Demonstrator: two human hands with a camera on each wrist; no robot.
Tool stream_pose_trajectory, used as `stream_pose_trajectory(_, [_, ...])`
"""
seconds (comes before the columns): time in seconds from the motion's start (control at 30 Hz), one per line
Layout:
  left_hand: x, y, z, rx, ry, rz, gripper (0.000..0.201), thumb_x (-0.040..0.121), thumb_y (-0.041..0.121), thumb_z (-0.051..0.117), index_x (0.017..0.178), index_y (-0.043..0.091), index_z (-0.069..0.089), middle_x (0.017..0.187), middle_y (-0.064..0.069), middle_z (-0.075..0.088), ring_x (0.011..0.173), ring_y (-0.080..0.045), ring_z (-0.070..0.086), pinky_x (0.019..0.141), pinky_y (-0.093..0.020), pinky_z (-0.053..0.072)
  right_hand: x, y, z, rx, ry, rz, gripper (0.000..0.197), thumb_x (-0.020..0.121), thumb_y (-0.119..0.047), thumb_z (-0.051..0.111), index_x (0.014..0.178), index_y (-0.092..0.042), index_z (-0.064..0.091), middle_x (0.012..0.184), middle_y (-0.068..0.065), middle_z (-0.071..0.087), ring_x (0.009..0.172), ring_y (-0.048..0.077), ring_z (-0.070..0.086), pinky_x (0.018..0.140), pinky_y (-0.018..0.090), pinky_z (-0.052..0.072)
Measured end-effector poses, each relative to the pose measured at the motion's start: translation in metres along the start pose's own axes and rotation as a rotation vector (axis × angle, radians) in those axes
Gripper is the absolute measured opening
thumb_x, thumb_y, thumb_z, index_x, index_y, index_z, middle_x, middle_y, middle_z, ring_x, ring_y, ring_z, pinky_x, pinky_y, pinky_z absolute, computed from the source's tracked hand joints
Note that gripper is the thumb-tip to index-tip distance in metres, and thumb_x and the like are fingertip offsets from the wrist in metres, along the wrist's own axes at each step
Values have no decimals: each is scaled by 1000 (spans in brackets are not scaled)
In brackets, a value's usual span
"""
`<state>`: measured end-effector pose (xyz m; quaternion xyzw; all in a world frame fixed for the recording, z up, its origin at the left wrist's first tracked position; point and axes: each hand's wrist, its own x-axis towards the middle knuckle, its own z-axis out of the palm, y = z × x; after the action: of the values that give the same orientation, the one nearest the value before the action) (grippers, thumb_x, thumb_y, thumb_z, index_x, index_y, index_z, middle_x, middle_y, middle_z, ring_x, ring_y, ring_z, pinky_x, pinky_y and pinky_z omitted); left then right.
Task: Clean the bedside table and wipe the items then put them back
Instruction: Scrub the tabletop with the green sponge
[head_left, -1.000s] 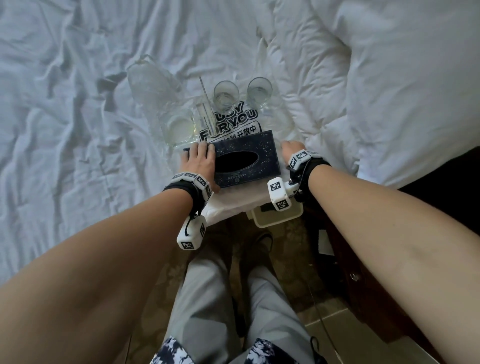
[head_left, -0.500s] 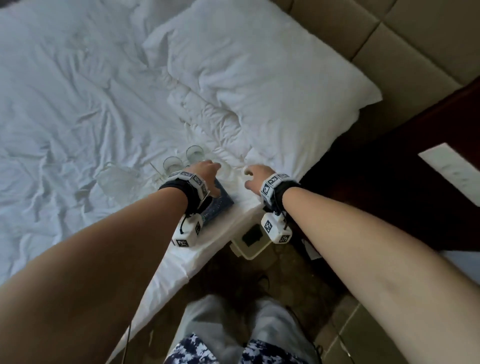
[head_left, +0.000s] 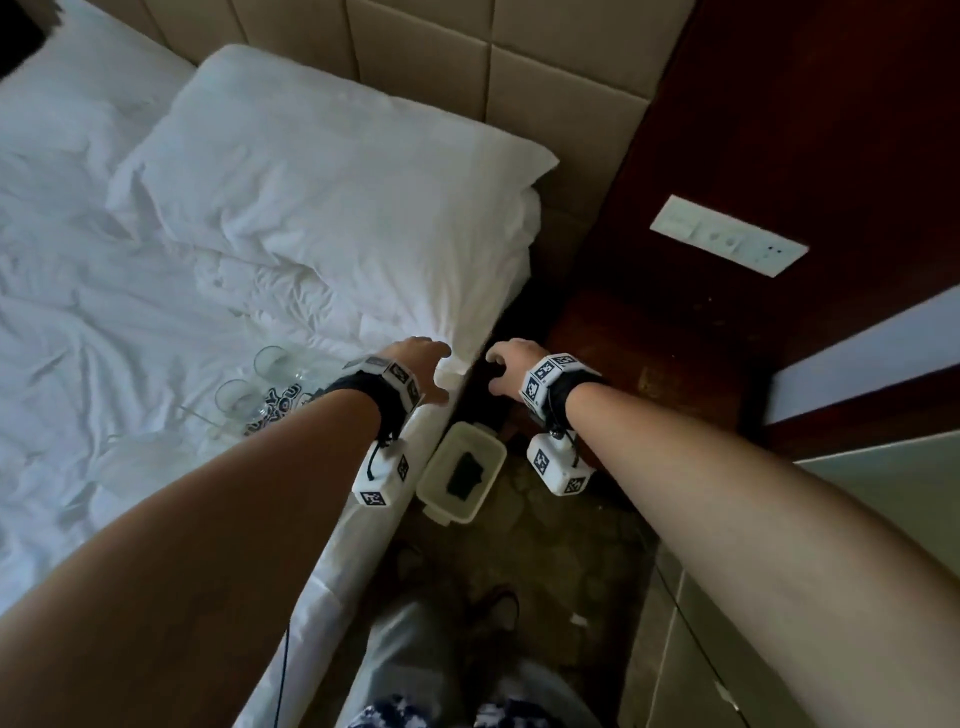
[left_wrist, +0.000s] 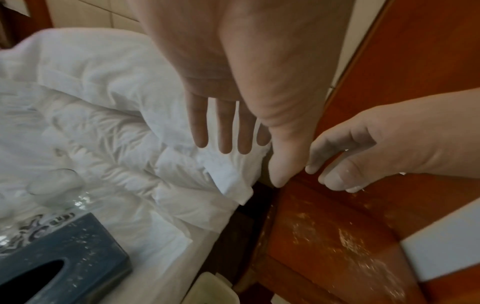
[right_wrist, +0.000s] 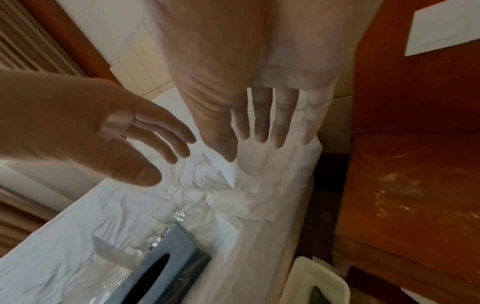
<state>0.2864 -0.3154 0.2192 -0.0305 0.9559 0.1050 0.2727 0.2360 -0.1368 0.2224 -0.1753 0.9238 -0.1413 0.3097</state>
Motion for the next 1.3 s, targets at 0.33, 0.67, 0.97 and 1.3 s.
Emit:
stream_pose_trajectory(0.33, [59, 50, 88, 148, -174, 106, 57, 85, 41, 68, 136, 25, 49, 131, -1, 58, 116, -25, 58, 88, -35, 49, 8, 89, 84, 130, -125, 134, 49, 86, -30, 66, 132, -16, 53, 134, 9, 51, 120, 27, 53, 98, 38, 47])
stream_pose_trajectory(0.67, [195, 22, 267, 178, -393, 147, 55, 84, 45, 64, 134, 26, 50, 128, -2, 60, 112, -26, 60, 93, -42, 51, 117, 167, 263, 258, -217, 270, 37, 90, -26, 63, 126, -17, 58, 123, 3, 60, 108, 25, 59, 87, 37, 51])
stream_pose_trajectory(0.97, [304, -33, 459, 148, -452, 62, 49, 96, 31, 56, 139, 10, 45, 135, -13, 53, 120, -32, 53, 100, -43, 45, 230, 237, 432, 195, -264, 171, 47, 96, -26, 54, 141, -14, 45, 138, 10, 51, 116, 28, 55, 88, 32, 49])
stream_pose_trajectory(1.3, [399, -63, 560, 84, -393, 21, 60, 94, 30, 59, 145, 9, 34, 145, -14, 40, 130, -32, 44, 103, -41, 39, 352, 263, 514, 61, -270, 66, 38, 95, -26, 55, 129, -8, 55, 130, 15, 55, 115, 32, 55, 95, 39, 48])
